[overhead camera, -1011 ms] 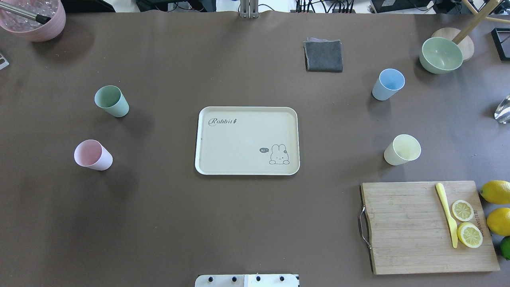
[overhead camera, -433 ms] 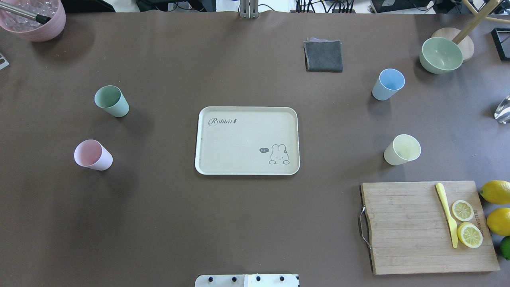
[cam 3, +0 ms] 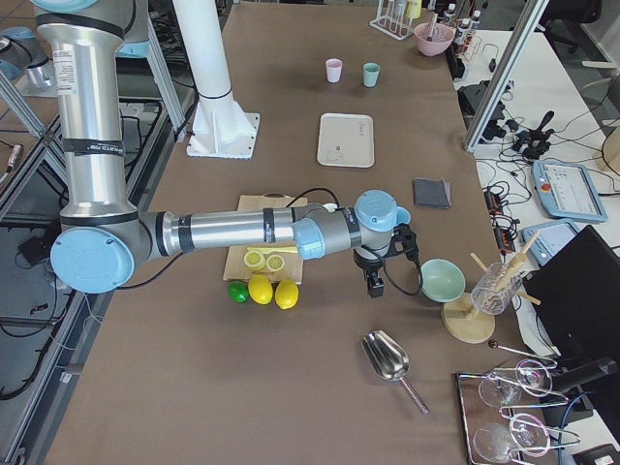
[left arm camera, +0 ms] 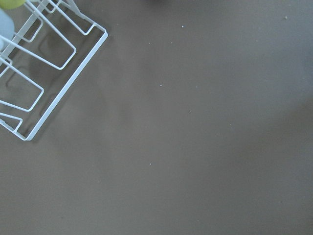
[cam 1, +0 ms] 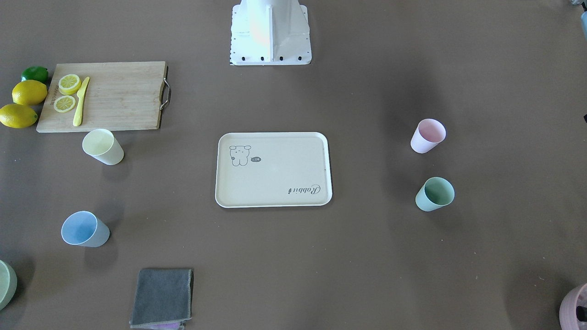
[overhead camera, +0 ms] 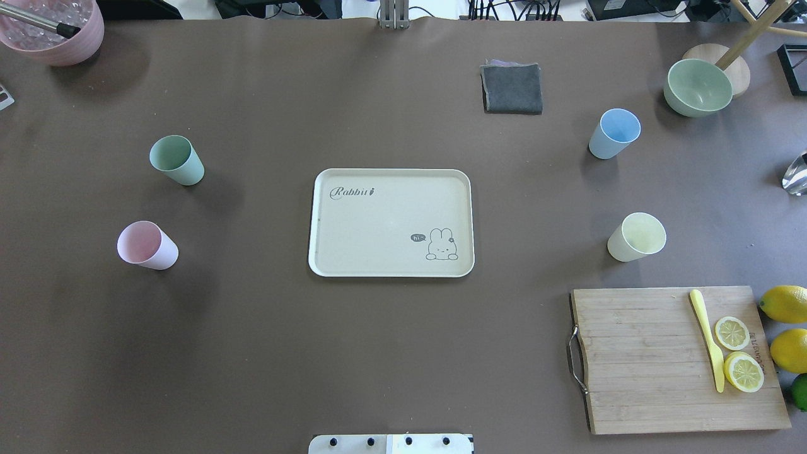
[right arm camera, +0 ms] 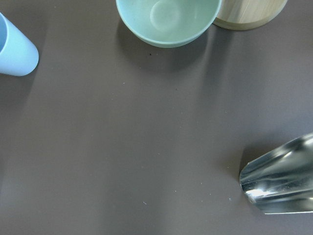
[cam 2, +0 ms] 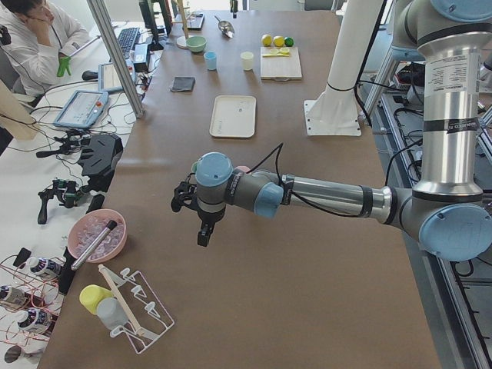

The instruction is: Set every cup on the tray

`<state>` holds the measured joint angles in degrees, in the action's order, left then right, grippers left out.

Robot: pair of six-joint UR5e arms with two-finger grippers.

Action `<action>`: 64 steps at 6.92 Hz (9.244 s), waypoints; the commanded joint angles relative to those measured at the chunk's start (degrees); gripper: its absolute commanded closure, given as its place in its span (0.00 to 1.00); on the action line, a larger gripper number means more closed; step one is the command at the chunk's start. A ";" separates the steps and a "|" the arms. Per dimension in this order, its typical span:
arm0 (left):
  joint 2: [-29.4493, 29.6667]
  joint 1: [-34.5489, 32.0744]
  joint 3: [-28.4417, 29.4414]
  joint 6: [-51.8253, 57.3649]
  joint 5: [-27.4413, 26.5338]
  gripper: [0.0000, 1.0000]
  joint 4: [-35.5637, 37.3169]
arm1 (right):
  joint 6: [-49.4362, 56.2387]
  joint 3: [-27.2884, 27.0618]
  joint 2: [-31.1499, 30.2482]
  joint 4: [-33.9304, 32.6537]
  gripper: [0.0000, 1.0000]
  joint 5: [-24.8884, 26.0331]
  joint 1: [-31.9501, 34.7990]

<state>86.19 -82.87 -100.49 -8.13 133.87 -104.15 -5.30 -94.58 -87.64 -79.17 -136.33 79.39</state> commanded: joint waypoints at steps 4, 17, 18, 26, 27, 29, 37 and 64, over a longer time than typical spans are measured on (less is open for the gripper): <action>0.21 17.73 -4.79 -30.96 -3.96 0.02 -11.34 | -26.50 -6.40 1.60 8.86 0.02 2.38 -18.89; 4.51 36.47 -4.19 -47.07 -11.62 1.00 -11.43 | -46.75 -5.17 17.81 6.41 1.00 5.54 -32.95; 5.21 36.47 -4.45 -47.15 -11.09 1.00 -11.26 | -51.86 -4.82 22.12 5.27 1.00 7.98 -35.76; 37.81 46.12 5.73 -68.32 -15.73 1.00 2.63 | -56.67 -2.62 26.13 4.82 0.00 14.20 -36.20; 38.17 47.70 6.09 -69.47 -17.14 1.00 2.55 | -48.22 -1.32 24.38 4.56 0.00 10.51 -29.79; 38.26 49.47 6.79 -70.26 -18.56 0.53 2.55 | -34.22 9.79 26.45 2.71 0.00 9.59 -20.28; 36.24 42.02 4.34 -67.37 -17.24 0.02 5.26 | -26.34 22.95 24.03 5.42 0.10 7.57 -18.64; 47.76 40.62 17.88 -62.54 -12.77 0.02 6.23 | -49.01 4.15 28.93 1.74 0.00 5.55 -25.78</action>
<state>134.04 -40.82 -81.88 -71.04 120.63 -98.02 -54.32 -89.78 -58.40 -77.36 -130.44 52.99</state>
